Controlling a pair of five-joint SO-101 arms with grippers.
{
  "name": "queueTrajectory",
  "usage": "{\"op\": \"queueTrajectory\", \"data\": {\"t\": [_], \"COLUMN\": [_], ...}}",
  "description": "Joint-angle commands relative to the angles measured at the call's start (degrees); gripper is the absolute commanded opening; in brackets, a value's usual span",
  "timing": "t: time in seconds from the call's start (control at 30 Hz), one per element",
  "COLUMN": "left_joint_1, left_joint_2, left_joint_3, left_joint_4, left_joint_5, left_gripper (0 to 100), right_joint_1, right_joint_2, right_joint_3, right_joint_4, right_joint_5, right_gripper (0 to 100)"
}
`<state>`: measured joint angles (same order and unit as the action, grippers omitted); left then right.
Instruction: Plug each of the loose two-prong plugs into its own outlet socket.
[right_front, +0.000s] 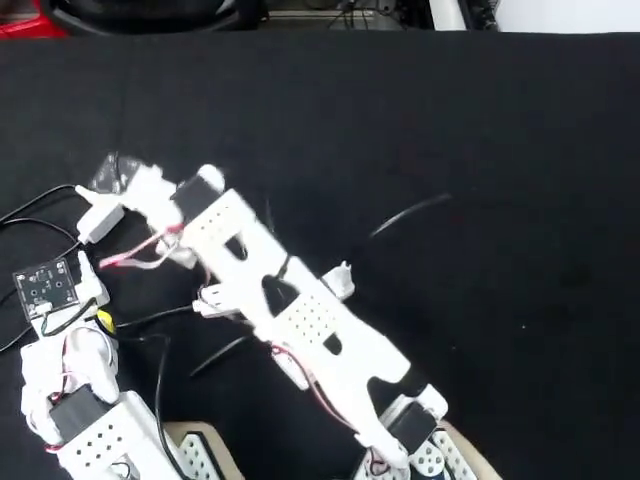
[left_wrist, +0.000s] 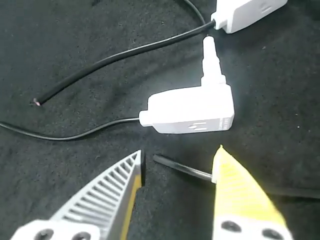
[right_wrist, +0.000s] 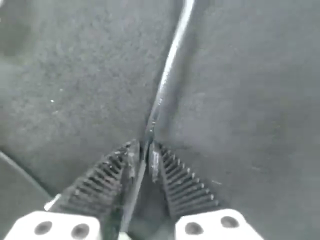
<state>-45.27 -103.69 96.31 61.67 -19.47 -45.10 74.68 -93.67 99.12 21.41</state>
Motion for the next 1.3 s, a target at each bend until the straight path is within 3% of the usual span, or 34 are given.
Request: {"op": "queueTrajectory", "data": {"t": [0.0,0.17,0.4,0.53,0.77,1.0,1.27], "left_joint_1": [0.6,0.6,0.6,0.6,0.6,0.6,0.6], "left_joint_2": [0.0,0.0,0.0,0.0,0.0,0.0,0.0], "left_joint_3": [1.1,1.1,1.1,1.1,1.1,1.1,1.1], "left_joint_4": [0.1,0.1,0.1,0.1,0.1,0.1,0.2], "left_joint_5": [-0.6,-0.6,-0.6,-0.6,-0.6,-0.6,-0.6], "left_gripper": [23,23,23,23,23,23,23], "right_joint_1": [4.7,9.1,13.8,21.5,40.5,54.5,64.3], "right_joint_2": [-14.3,-34.5,-70.1,-87.3,-101.2,-107.5,-114.9], "right_joint_3": [3.5,25.5,63.3,78.5,83.0,83.4,90.9], "right_joint_4": [2.2,2.2,2.1,2.1,2.1,2.1,2.1], "right_joint_5": [2.3,7.6,24.5,33.9,45.2,52.1,65.6], "right_gripper": [1.1,1.1,1.1,1.1,1.1,1.1,1.1]}}
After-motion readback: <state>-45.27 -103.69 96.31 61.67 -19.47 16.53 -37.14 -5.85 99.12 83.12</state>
